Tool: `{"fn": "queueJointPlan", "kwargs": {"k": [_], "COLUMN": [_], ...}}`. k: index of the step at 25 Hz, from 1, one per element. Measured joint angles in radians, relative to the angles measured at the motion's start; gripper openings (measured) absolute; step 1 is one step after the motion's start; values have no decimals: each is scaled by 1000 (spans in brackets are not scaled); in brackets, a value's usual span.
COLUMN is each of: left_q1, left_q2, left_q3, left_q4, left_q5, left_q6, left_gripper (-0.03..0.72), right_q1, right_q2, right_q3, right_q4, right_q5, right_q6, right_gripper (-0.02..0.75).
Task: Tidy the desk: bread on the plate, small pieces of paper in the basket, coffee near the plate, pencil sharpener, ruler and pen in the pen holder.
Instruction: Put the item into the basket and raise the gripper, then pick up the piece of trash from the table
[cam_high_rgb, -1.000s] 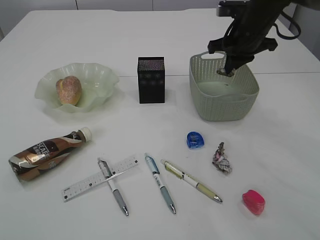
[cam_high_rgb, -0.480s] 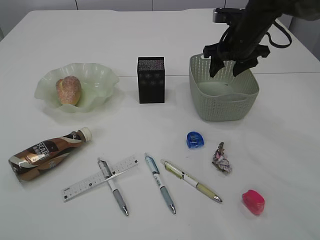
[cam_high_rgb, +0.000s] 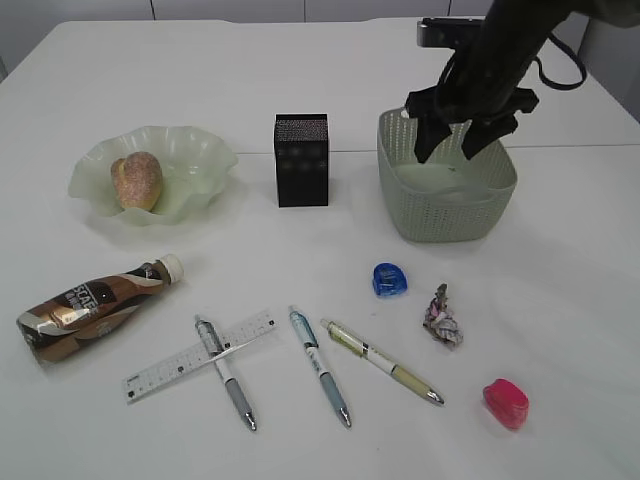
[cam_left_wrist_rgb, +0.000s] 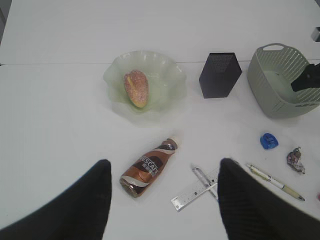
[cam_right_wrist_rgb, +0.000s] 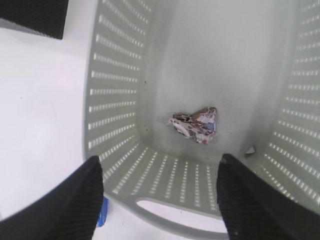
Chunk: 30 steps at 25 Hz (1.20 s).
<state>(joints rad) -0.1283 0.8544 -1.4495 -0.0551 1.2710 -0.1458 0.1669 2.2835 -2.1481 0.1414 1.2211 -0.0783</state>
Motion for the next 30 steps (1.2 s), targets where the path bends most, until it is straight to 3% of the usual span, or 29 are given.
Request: {"fn": "queueJointPlan", "kwargs": {"k": [10,18,25,30], "left_q1": [0,0,0,0], "left_q2": [0,0,0,0], "left_q3": [0,0,0,0], "left_q4": [0,0,0,-25], "left_q5": [0,0,0,0], "left_q6": [0,0,0,0], "left_gripper": [480,480,480,480], "right_q1": [7,25,125,164], "right_q2": [-130,-353,-472,-459], "right_q3": [27,308,568,655], "right_q4": [-8,-12,-49,-47], "right_q5": [10,10,11,8], "right_q6": [30,43,61,69], "right_gripper": [552,551,468,456]}}
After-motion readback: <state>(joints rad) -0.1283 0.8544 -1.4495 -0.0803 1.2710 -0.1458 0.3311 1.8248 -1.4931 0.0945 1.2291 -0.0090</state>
